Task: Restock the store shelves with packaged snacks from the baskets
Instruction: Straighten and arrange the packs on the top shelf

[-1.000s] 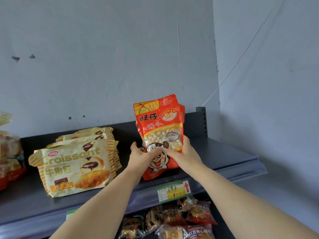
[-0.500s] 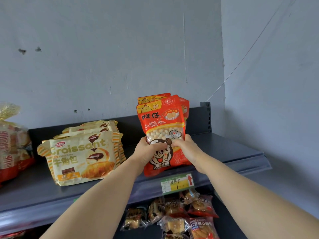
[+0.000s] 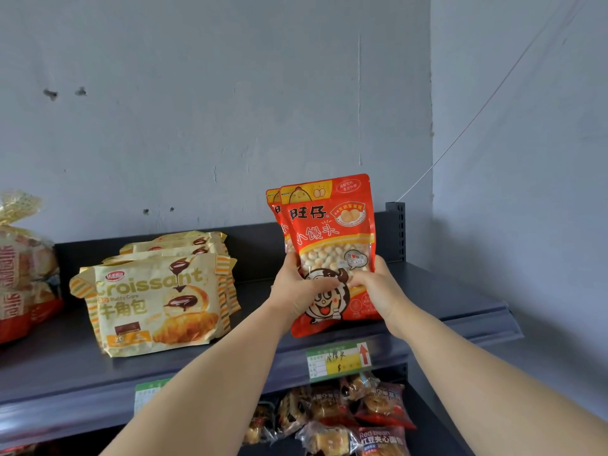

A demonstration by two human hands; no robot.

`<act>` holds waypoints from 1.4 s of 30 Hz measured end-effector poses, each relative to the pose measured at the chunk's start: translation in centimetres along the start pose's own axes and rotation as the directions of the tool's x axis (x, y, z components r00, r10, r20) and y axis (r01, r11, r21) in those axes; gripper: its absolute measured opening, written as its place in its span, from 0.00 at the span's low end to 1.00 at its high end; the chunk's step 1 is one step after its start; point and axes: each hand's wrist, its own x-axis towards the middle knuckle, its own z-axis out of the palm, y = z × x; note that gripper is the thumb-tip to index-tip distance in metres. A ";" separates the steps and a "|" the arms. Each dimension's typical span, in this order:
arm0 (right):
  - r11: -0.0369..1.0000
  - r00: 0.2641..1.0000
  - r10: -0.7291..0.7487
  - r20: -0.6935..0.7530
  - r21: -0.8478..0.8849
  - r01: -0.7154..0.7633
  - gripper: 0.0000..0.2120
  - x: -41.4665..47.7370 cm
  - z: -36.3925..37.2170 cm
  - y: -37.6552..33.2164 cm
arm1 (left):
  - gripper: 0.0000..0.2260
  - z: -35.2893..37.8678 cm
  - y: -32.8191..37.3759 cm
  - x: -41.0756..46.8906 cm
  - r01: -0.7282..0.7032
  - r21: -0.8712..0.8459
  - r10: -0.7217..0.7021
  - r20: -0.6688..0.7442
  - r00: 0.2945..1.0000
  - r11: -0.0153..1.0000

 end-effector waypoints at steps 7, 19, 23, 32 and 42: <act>0.999 0.996 -0.052 -0.073 -0.017 0.050 0.24 1.3 -0.7 -0.7 | 0.30 1.2 0.1 0.6 -0.118 0.095 0.118 -0.001 0.993 0.989; 0.680 0.879 -0.458 -0.136 -0.690 0.248 0.46 1.5 1.8 0.5 | 0.30 1.6 -0.5 1.0 -0.115 0.140 0.110 0.046 0.993 0.983; 0.695 0.960 -0.270 -0.074 -0.705 0.141 0.48 0.8 3.0 0.3 | 0.34 0.5 -0.4 1.6 -0.045 0.065 0.034 0.159 0.987 0.997; 0.593 0.965 -0.260 0.033 -0.783 0.187 0.54 0.7 2.2 0.7 | 0.28 -0.5 1.2 2.6 0.166 -0.251 -0.157 0.056 0.986 0.954; 0.504 0.927 -0.369 0.070 -0.823 0.263 0.49 0.7 1.6 1.4 | 0.15 -2.8 6.6 5.8 0.158 0.047 -0.141 -0.254 0.957 0.986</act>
